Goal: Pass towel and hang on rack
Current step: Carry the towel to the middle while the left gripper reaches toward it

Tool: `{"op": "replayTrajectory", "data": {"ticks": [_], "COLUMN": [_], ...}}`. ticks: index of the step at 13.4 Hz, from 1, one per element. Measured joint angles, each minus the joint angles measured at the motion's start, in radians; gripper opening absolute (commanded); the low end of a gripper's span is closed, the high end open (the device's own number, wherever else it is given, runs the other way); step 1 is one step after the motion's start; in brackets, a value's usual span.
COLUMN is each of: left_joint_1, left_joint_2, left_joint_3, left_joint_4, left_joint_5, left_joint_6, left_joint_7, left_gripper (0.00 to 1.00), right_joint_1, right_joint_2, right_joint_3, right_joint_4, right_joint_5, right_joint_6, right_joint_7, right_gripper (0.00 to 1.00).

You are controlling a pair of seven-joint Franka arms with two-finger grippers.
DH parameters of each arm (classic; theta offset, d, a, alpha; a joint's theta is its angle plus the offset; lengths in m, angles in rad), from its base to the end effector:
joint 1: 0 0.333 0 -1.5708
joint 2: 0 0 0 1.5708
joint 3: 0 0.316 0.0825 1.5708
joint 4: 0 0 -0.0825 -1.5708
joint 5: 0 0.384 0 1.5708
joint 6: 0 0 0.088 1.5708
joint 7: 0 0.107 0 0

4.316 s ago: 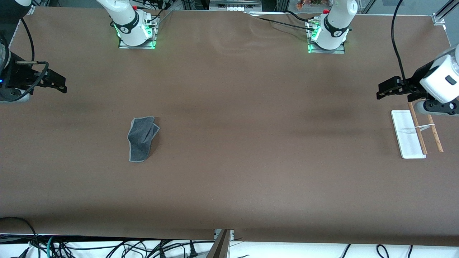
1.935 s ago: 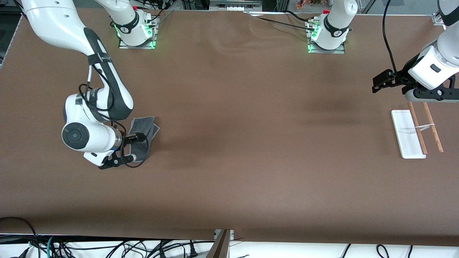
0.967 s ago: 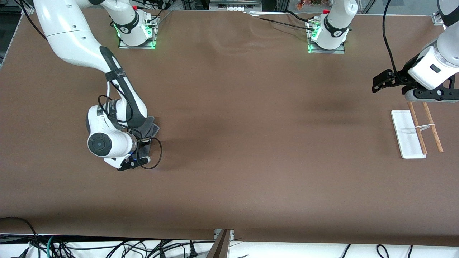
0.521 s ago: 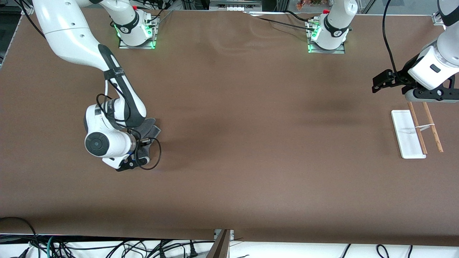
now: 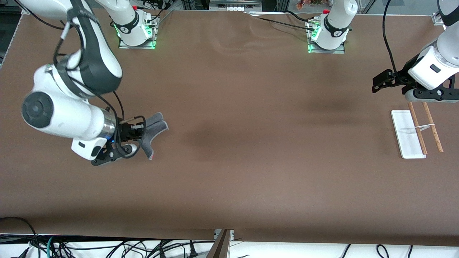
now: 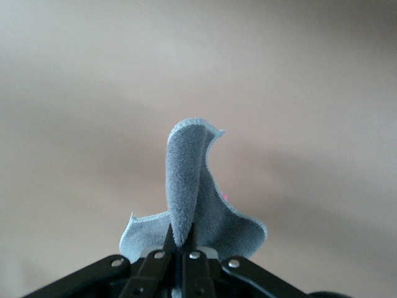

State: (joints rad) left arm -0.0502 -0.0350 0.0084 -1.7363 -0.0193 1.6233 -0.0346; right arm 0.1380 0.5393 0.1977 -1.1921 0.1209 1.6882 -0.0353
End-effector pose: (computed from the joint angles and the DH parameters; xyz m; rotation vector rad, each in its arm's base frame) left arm 0.5417 -0.0246 0.5700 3.1226 -0.0085 -0.1229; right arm 0.6751 0.2117 0.4783 -2.8866 -0.4791 0.0956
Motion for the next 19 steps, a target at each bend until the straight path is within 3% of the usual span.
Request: {"op": "replayTrajectory", "data": {"ticks": [5,8,13,19], "left_joint_1": [-0.006,-0.014,-0.014,-0.008], "left_joint_2": [0.009,0.03,0.143,0.316], "left_joint_3": [-0.006,-0.01,-0.008,-0.006], "left_joint_4": [0.0,0.0,-0.004,-0.005], "left_joint_5": [-0.016,-0.138,-0.455,-0.917], "left_joint_6": [-0.017,-0.035,-0.079,-0.079], "left_joint_7": [0.016,0.068,0.269,0.416], "left_gripper": [1.0,1.0,1.0,1.0], "right_joint_1": [0.038,0.132,0.24,0.362], "right_joint_2": [0.014,0.027,0.056,0.092], "right_joint_3": [0.137,0.148,0.15,0.151], "right_joint_4": [0.048,0.049,0.05,0.05], "right_joint_5": [0.02,0.02,0.02,0.021], "right_joint_6": [0.091,0.238,0.407,0.564], "right_joint_7": [0.277,0.452,0.563,0.629], "right_gripper": [0.0,0.0,0.0,0.0]}}
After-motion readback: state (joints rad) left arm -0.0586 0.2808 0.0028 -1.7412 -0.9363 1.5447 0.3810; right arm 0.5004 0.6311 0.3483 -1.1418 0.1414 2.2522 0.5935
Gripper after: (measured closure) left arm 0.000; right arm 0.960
